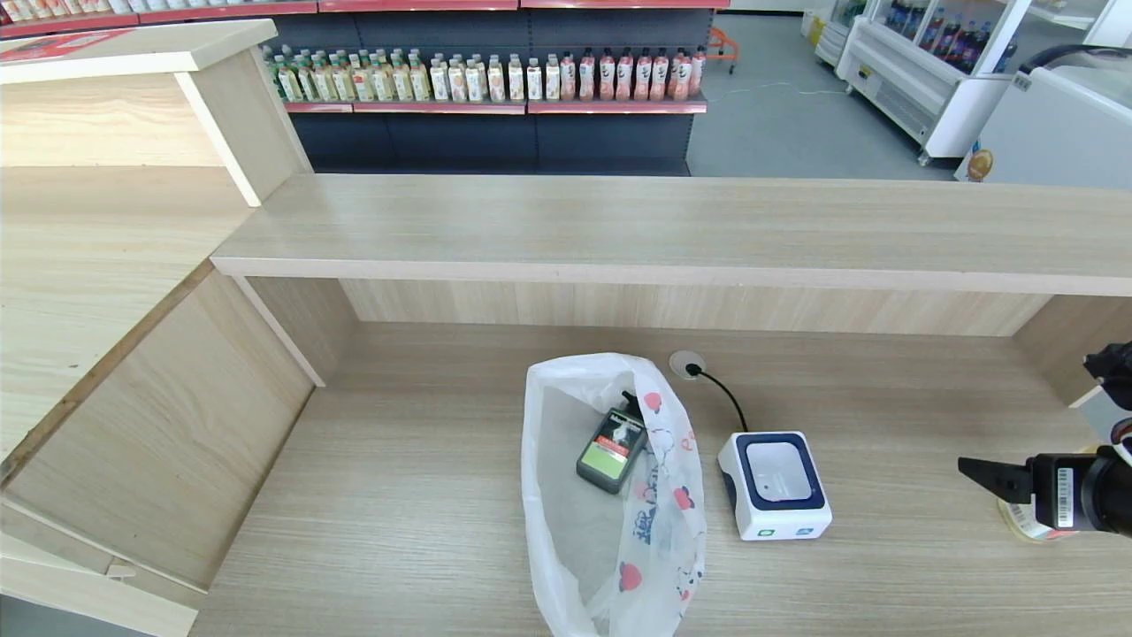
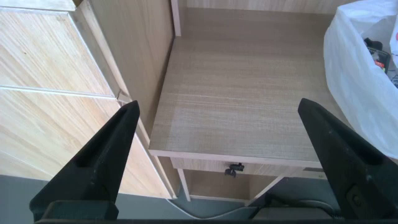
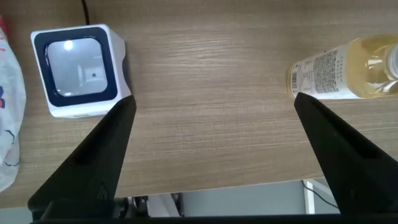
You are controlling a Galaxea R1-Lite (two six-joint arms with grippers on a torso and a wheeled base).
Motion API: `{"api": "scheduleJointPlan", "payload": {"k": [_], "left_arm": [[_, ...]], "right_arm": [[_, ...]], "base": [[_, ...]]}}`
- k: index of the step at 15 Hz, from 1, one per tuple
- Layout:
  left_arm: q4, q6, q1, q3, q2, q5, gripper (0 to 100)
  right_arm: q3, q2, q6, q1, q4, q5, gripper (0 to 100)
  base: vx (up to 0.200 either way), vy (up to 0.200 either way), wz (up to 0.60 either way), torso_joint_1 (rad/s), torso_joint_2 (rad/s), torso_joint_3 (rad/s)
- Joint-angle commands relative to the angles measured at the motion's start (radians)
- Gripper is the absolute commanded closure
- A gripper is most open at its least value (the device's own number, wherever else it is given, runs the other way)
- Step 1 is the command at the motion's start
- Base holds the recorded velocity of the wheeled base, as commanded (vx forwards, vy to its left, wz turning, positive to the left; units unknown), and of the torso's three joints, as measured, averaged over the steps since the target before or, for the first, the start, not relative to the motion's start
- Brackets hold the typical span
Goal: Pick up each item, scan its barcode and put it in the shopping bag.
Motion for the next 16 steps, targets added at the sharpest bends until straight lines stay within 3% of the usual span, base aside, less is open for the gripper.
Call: {"api": "scheduleJointPlan", "payload": {"k": [1, 5, 8, 16], "left_arm": [[-0.001, 0.001, 0.0, 0.0, 0.0, 0.0, 0], [0.0, 0.001, 0.0, 0.0, 0.0, 0.0, 0], [0.0, 0.001, 0.0, 0.0, 0.0, 0.0, 0], [0.0, 0.001, 0.0, 0.0, 0.0, 0.0, 0]], "right_arm": [[0.0, 0.0, 0.0, 0.0, -0.001, 0.0, 0], [0.004, -0.002, 0.0, 0.0, -0.001, 0.001, 0], [0.004, -0.008, 0.0, 0.0, 0.001, 0.0, 0], [0.05, -0.053, 0.003, 0.0, 0.007, 0.0, 0]], "base": [[0.0, -0.2, 0.0, 0.002, 0.0, 0.002], [-0.2, -0.2, 0.0, 0.008, 0.0, 0.0], [0.0, 0.0, 0.0, 0.0, 0.0, 0.0], [0.0, -0.2, 0.0, 0.001, 0.0, 0.005]]}}
